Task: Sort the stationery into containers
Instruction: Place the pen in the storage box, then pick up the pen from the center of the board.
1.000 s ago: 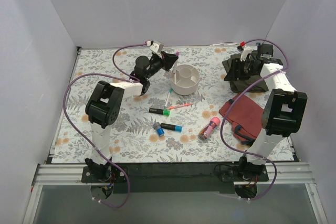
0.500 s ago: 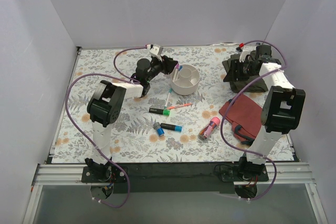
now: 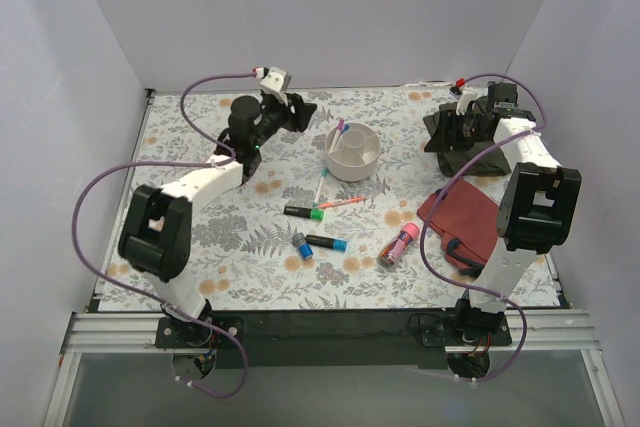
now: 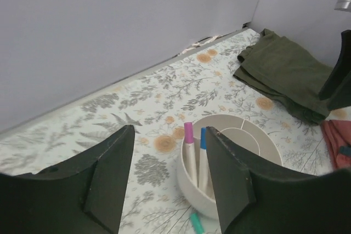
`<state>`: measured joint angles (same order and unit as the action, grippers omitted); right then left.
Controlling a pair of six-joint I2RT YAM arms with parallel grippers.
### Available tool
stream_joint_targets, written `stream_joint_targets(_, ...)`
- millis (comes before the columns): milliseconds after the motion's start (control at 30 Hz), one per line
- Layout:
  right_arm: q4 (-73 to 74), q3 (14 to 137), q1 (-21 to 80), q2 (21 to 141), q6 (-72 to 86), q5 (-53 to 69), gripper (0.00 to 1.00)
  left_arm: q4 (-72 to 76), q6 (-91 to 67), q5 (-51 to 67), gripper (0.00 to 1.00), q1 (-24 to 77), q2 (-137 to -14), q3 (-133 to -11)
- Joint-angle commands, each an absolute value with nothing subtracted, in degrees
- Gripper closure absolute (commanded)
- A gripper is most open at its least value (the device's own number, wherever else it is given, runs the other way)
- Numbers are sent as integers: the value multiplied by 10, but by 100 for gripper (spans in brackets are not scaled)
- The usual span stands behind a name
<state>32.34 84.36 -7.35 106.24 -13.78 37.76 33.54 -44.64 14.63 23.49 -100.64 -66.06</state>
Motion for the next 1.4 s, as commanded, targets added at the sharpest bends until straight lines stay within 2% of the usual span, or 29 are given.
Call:
stream_joint_targets(0, 298, 865, -70, 1059, -146, 398, 40, 86, -295, 204, 43, 219, -885, -639)
stream_joint_targets(67, 296, 866, -70, 1063, -145, 403, 40, 31, -273, 207, 37, 217, -861, -638)
stream_joint_targets(167, 295, 872, -70, 1070, -139, 406, 40, -53, -327, 190, 35, 217, -872, -656)
stream_joint_targets(400, 275, 882, -70, 1077, -83, 390, 41, -228, -484, 127, 41, 217, -1047, -823)
stream_joint_targets(600, 267, 883, -68, 1078, -79, 390, 41, -197, -492, 131, 51, 220, -1105, -846)
stream_joint_targets(1367, 262, 856, -68, 1070, -90, 381, 41, -191, -510, 118, 57, 275, -1187, -858)
